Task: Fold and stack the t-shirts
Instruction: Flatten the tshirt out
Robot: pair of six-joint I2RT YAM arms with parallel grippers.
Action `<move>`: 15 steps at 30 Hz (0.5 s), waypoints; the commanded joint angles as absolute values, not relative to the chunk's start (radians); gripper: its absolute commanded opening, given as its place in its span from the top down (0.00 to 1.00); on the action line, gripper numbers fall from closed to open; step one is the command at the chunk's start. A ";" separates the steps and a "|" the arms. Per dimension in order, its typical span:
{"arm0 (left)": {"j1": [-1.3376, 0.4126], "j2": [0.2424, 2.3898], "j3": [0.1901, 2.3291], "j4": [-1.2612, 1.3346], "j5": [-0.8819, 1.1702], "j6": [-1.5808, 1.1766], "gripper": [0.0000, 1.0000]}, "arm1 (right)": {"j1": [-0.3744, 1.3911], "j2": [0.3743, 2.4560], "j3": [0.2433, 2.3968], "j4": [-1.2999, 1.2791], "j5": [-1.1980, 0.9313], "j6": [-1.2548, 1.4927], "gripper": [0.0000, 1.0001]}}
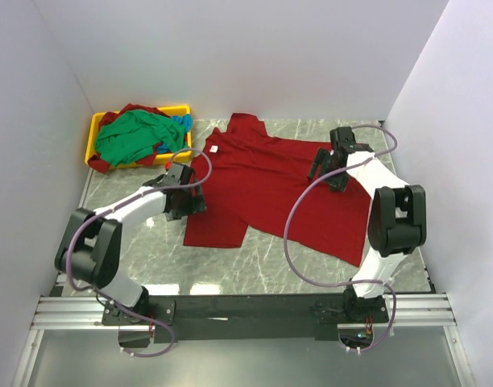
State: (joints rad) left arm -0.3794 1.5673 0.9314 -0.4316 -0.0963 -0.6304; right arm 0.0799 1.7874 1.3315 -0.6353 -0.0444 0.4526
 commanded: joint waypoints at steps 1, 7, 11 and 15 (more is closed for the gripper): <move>-0.383 1.482 0.902 -0.432 -0.124 -0.702 0.18 | 0.074 1.709 1.281 -0.588 -0.038 0.465 0.18; -0.387 1.398 0.825 -0.517 -0.187 -0.799 0.31 | 0.075 1.651 1.204 -0.571 -0.046 0.469 0.18; -0.396 1.358 0.779 -0.537 -0.175 -0.824 0.38 | 0.075 1.638 1.174 -0.563 -0.046 0.466 0.18; -0.406 1.328 0.733 -0.560 -0.184 -0.847 0.41 | 0.075 1.638 1.154 -0.557 -0.051 0.471 0.18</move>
